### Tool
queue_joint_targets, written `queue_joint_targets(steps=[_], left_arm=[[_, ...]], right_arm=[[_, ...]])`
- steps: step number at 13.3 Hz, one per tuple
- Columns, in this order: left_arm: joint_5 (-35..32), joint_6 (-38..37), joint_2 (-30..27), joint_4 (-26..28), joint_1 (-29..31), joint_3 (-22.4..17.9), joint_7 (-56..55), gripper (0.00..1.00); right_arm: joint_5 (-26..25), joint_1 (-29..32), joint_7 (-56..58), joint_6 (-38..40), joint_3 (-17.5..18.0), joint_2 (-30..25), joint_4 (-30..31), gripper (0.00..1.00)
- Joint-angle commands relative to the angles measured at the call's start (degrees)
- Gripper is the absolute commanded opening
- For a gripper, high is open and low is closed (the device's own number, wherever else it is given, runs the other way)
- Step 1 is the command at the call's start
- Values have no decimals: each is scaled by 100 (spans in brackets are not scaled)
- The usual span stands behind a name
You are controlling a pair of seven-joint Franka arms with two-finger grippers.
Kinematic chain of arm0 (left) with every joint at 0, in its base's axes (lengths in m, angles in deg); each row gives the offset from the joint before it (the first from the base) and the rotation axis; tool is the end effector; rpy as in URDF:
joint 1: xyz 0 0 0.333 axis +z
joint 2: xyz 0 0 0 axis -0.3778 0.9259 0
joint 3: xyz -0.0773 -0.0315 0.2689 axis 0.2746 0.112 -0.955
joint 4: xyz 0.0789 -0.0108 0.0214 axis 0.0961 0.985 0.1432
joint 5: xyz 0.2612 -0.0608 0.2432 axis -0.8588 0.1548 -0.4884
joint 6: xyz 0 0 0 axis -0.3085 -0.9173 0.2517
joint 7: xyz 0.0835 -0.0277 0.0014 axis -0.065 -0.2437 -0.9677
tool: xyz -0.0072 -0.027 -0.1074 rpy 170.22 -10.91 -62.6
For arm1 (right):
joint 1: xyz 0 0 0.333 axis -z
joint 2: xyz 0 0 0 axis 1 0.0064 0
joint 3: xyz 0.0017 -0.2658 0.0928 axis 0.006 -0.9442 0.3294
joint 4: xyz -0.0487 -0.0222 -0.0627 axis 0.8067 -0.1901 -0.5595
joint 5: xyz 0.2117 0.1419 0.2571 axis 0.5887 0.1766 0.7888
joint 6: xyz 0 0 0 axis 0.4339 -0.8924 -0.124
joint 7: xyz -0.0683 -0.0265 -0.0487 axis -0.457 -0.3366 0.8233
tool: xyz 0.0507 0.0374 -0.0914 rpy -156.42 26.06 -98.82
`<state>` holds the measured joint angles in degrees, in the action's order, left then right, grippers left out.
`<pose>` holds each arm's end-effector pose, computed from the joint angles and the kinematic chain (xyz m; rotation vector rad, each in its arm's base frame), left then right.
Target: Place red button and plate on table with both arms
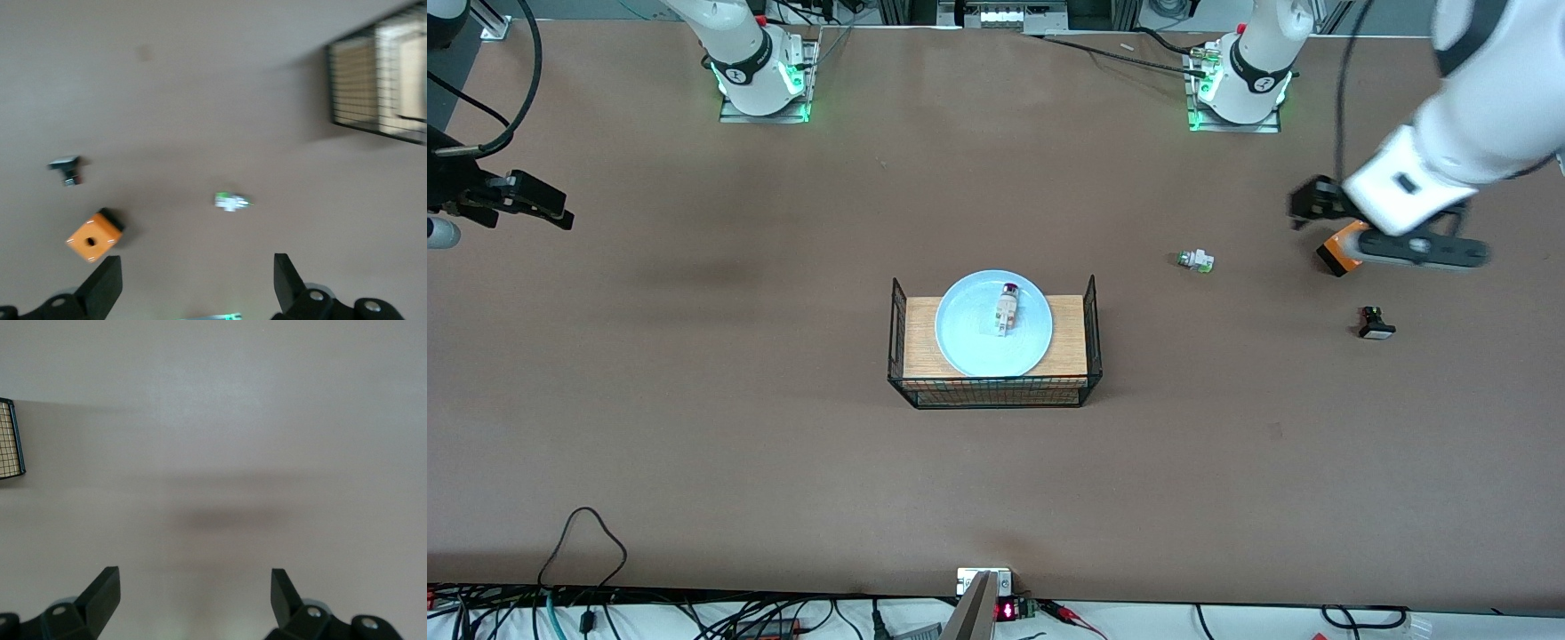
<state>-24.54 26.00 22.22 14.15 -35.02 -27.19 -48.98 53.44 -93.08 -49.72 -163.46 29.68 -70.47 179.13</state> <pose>0.5183 -0.1369 0.5371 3.1114 -0.2879 -0.2275 0.5237 -0.0302 0.5506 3.1342 -0.0277 -0.0768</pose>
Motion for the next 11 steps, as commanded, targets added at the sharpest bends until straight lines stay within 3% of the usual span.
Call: queue_joint_targets(steps=[1,4,6,11], left_arm=[[289,-224,548,-698,-614,-19,-47,100],[552,-127,1337,-1523,-1360,-27,-678,100],[571,327,1865,-1981,-1775,-19,-1433,100],[509,2111,2745,-1966,-2497,-36,-2341,100]], right_arm=[[3,-8,28,86,16,-64,-37,100],[3,-8,28,69,16,-64,-28,100],[3,-8,28,51,16,-64,-28,100],[12,-8,28,25,24,-56,-28,100]])
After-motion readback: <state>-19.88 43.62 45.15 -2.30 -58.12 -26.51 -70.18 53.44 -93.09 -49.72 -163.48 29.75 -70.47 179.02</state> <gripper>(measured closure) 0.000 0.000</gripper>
